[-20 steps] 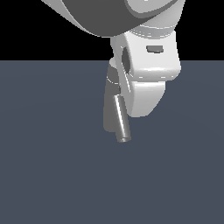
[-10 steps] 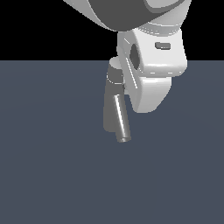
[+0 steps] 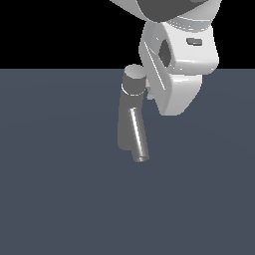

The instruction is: Turn on the faucet by rotating a designated handle.

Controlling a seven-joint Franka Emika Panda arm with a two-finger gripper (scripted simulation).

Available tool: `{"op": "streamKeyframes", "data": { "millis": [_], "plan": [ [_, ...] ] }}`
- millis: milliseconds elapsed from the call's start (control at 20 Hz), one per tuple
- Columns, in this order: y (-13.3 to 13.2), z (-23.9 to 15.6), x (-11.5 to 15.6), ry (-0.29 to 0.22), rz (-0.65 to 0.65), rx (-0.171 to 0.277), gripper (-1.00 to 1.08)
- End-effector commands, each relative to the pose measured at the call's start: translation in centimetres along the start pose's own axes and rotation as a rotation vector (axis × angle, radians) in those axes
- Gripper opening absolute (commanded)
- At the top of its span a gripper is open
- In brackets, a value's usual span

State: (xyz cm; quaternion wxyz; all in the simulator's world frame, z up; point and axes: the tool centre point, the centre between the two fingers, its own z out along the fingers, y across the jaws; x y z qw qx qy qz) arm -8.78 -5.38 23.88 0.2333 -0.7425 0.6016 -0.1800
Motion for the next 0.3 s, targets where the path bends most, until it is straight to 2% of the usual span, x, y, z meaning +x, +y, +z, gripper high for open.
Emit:
{"op": "streamKeyframes", "data": {
  "millis": [0,250],
  "plan": [
    [0.2,-0.3,3.7,0.043,0.052,-0.002,-1.00],
    [-0.6,-0.4,5.2,0.047,0.058,-0.004,-1.00]
  ]
}}
